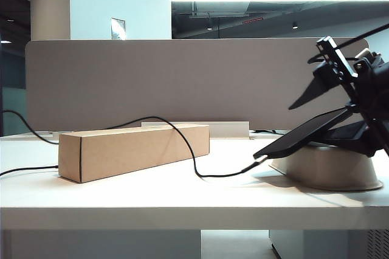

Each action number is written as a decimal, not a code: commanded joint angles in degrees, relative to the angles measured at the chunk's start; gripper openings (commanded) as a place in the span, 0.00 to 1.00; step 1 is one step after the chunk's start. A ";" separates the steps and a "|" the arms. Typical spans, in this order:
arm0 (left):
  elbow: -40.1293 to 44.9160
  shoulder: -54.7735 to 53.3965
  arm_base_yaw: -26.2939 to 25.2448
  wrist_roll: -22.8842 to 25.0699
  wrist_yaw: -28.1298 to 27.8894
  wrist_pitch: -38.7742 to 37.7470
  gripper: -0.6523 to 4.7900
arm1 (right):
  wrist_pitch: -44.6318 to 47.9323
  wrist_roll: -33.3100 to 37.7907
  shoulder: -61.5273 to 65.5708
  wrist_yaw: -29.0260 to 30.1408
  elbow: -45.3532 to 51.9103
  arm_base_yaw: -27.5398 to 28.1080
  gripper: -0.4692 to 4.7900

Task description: Pick up the charging cable and the phone, plug the charging cable into the charging port on the phone, and finally place them back on the table.

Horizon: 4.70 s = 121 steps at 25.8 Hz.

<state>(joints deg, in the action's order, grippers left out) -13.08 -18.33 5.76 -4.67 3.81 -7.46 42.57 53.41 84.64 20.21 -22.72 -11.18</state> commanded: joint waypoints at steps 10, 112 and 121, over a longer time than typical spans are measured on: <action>-0.17 -0.02 -0.09 0.15 -0.15 1.22 0.11 | 2.08 -12.68 -0.31 -1.14 -1.16 1.55 0.67; -0.17 -0.02 -0.09 -0.07 0.04 0.70 0.11 | -42.99 -48.94 -84.67 -12.81 22.71 12.90 0.08; -0.17 -0.02 -0.09 -0.07 0.04 0.70 0.11 | -47.95 -52.39 -84.67 -14.80 22.71 12.90 0.08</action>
<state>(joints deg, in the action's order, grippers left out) -13.08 -18.31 5.76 -4.69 3.84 -7.46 -5.45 1.56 0.10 6.87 -0.34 1.74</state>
